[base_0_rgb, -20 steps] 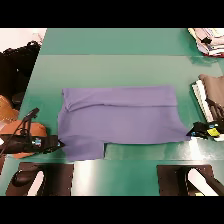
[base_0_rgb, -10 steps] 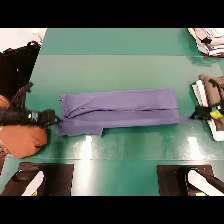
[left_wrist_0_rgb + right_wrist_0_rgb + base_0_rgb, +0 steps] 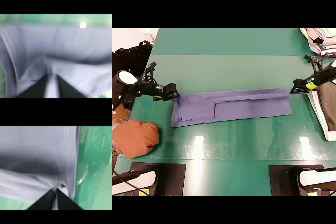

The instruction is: Fold the shirts.

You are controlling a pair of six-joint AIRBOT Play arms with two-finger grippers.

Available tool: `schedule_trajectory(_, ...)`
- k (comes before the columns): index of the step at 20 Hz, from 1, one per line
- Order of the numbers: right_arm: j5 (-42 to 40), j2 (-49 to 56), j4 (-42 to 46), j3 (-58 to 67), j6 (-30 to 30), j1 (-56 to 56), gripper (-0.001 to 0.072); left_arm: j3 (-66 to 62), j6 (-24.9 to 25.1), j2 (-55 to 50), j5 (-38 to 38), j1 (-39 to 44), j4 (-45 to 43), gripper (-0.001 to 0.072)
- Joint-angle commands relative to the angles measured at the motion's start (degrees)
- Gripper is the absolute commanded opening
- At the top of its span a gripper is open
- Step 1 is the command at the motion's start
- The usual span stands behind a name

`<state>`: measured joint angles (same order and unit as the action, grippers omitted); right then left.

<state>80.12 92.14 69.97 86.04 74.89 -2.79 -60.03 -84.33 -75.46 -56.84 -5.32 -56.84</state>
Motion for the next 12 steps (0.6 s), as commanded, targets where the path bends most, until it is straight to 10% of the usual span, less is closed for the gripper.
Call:
schedule_trajectory(1,0.0,6.5,-7.5,6.7,0.9,-0.6,0.0383,-2.3,0.8,-3.9,3.3,0.0,2.2,0.0491)
schedule_trajectory(5,4.5,6.5,-10.3,7.6,-0.4,-5.6,0.0384,-5.3,0.9,-3.9,-6.0,-0.1,1.7,0.0456)
schedule_trajectory(7,8.1,6.5,-10.3,6.8,-1.1,-9.3,0.0386,-5.6,2.4,-3.4,-7.4,0.0,2.2,0.0029)
schedule_trajectory(12,5.7,6.6,-10.6,-3.5,-4.4,-15.0,0.0389,-5.6,2.7,-3.5,-6.2,3.4,5.0,0.0028)
